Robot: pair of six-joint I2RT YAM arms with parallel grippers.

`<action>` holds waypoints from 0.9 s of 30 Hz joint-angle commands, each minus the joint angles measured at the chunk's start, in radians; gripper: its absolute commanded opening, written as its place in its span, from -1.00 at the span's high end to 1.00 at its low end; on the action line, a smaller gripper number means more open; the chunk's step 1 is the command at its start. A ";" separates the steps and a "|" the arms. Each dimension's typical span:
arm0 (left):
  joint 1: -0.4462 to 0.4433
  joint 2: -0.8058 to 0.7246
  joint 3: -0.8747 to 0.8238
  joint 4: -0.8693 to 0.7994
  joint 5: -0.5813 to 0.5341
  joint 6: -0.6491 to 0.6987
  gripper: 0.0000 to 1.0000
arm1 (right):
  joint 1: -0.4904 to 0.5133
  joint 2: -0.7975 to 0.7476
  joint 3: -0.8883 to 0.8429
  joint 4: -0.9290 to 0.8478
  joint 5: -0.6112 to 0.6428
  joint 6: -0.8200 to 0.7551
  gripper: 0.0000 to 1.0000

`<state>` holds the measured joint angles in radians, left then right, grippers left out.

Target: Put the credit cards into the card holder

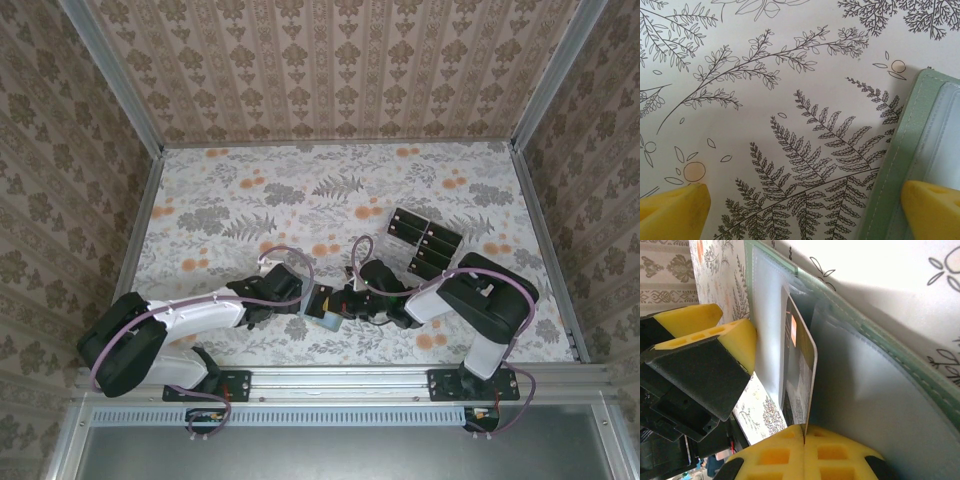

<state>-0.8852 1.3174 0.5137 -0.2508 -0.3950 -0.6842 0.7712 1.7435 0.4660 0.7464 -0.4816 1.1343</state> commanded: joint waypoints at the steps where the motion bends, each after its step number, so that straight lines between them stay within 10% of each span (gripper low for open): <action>1: -0.008 0.014 -0.023 -0.025 0.002 -0.022 -0.99 | -0.010 0.048 -0.029 0.027 0.007 0.036 1.00; 21: -0.020 0.035 -0.013 -0.013 0.003 -0.027 -1.00 | 0.012 0.045 0.025 -0.073 -0.002 -0.002 1.00; 27: -0.019 0.036 -0.008 -0.014 0.004 -0.026 -1.00 | 0.012 -0.027 0.044 -0.194 0.011 -0.050 0.39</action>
<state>-0.8963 1.3296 0.5110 -0.2348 -0.3946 -0.7036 0.7780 1.7462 0.5110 0.7147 -0.5053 1.1328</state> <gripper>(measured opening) 0.997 0.276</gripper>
